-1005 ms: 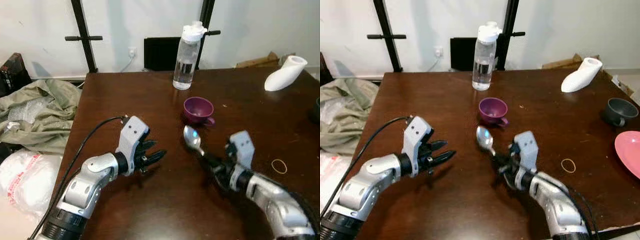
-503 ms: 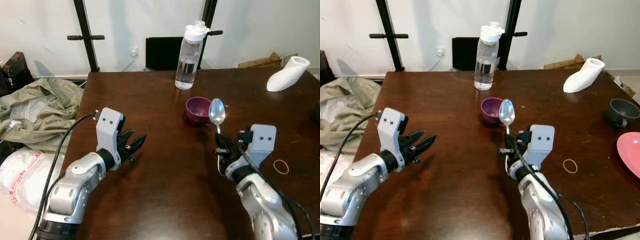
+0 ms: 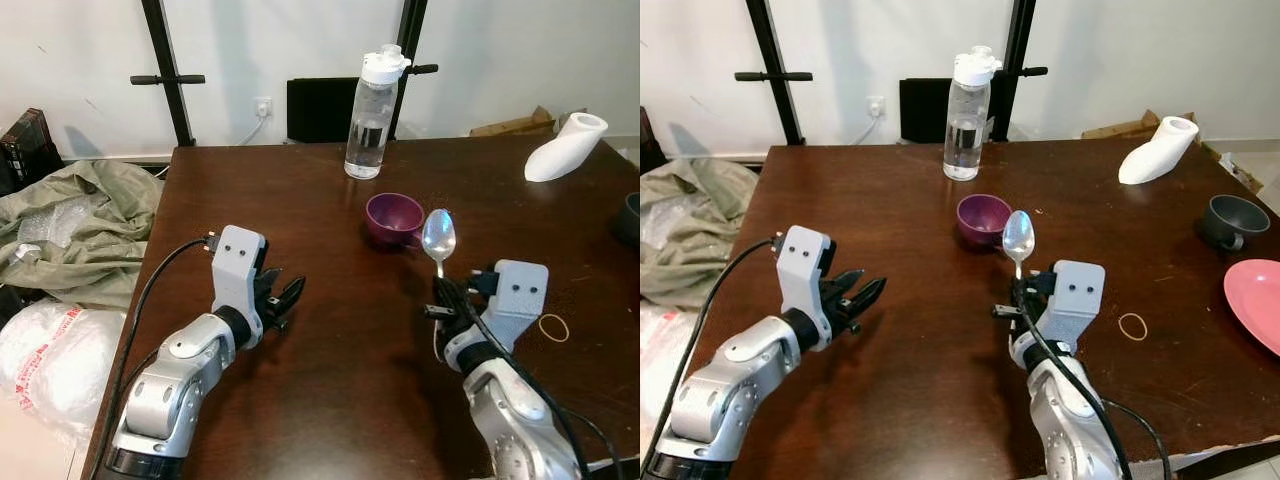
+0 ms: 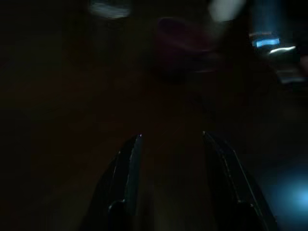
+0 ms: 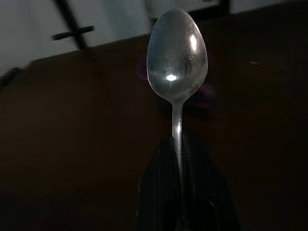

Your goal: Setting the table

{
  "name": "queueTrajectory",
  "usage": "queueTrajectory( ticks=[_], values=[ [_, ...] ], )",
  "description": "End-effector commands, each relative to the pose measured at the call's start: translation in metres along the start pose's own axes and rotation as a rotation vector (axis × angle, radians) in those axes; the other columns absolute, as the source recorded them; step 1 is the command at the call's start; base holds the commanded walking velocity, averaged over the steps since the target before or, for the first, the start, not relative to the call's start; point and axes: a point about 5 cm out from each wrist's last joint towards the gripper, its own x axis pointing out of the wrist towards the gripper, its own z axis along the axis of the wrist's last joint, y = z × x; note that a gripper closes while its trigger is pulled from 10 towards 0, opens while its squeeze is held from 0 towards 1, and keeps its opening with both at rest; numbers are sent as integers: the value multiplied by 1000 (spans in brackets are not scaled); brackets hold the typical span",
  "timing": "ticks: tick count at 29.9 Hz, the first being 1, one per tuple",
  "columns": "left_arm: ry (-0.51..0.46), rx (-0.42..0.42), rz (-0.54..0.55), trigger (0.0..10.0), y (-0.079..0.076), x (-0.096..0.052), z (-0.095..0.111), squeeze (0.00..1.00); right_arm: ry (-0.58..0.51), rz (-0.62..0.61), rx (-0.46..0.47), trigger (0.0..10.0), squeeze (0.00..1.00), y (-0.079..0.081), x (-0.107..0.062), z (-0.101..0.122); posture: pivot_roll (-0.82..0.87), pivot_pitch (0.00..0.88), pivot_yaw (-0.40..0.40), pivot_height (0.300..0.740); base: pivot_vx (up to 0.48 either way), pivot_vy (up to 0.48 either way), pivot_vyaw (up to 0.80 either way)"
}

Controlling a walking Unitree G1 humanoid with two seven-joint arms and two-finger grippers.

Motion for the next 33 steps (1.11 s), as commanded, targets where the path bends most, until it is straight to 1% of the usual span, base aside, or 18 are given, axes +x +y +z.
queueTrajectory(
  ticks=[1, 3, 5, 6, 7, 8, 9, 13, 16, 18, 20, 23, 24, 29, 30, 31, 32, 33],
  values=[
    [-17, -35, -91, 10000, -11, -1, 4, 0, -18, 58, -9, 10000, 0, 9, 0, 1, 14, 145, 70, 740, 0, 0, 0],
    [-53, -60, -137, 10000, -14, -4, 13, 0, -43, 118, -5, 10000, 0, 20, 2, 4, 16, 143, 75, 740, 0, 0, 0],
    [-64, -69, -144, 10000, -14, -5, 16, 0, -51, 135, -2, 10000, 0, 22, 3, 5, 16, 143, 75, 740, 0, 0, 0],
    [-86, -88, -151, 10000, -12, -7, 21, 78, -68, 186, 13, 10000, 0, 30, 4, 9, 16, 143, 75, 740, 0, 0, 0],
    [-105, -107, -157, 10000, -9, -10, 26, 247, -82, 234, 26, 10000, 0, 37, 5, 11, 16, 143, 75, 740, 0, 0, 0],
    [-117, -119, -161, 10000, -7, -11, 29, 247, -90, 266, 35, 10000, 0, 41, 5, 13, 25, 139, 75, 740, 0, 0, 0],
    [-134, -136, -168, 10000, -5, -14, 33, 1000, -97, 310, 45, 10000, 0, 48, 6, 14, 25, 139, 75, 740, 0, 0, 0],
    [-171, -181, -153, 10000, 4, -20, 41, 1000, -99, 404, 55, 10000, 0, 63, 10, 15, 37, 136, 70, 740, 0, 0, 0],
    [-182, -189, -148, 10000, 6, -21, 43, 1000, -98, 428, 57, 10000, 0, 66, 11, 15, 37, 136, 70, 740, 0, 0, 0],
    [-182, -189, -148, 10000, 6, -21, 43, 1000, -98, 428, 57, 10000, 0, 66, 11, 15, 37, 136, 70, 740, 0, 0, 0],
    [-199, -213, -163, 10000, 5, -22, 46, 1000, -91, 496, 63, 10000, 0, 75, 11, 14, 47, 131, 60, 740, 0, 0, 0],
    [-200, -222, -179, 10000, 3, -21, 47, 1000, -90, 524, 66, 10000, 0, 79, 10, 15, 47, 131, 60, 740, 0, 0, 0],
    [-196, -236, -189, 10000, 2, -19, 47, 0, -92, 544, 69, 10000, 0, 82, 10, 16, 41, 131, 63, 740, 0, 0, 0],
    [-181, -289, -232, 10000, -3, -10, 46, 0, -108, 620, 89, 10000, 0, 94, 8, 22, 32, 134, 68, 740, 0, 0, 0],
    [-181, -295, -232, 9216, -3, -8, 46, 0, -109, 634, 90, 10000, 0, 96, 8, 23, 29, 135, 69, 740, 0, 0, 0],
    [-181, -295, -232, 9216, -3, -8, 46, 0, -109, 634, 90, 10000, 0, 96, 8, 23, 29, 135, 69, 740, 0, 0, 0],
    [-183, -302, -231, 7882, -3, -7, 47, 0, -109, 644, 92, 10000, 0, 98, 7, 23, 29, 135, 69, 740, 0, 0, 0],
    [-184, -307, -230, 7882, -3, -7, 48, 0, -109, 650, 93, 10000, 0, 99, 7, 23, 29, 135, 69, 740, 0, 0, 0]
  ],
)
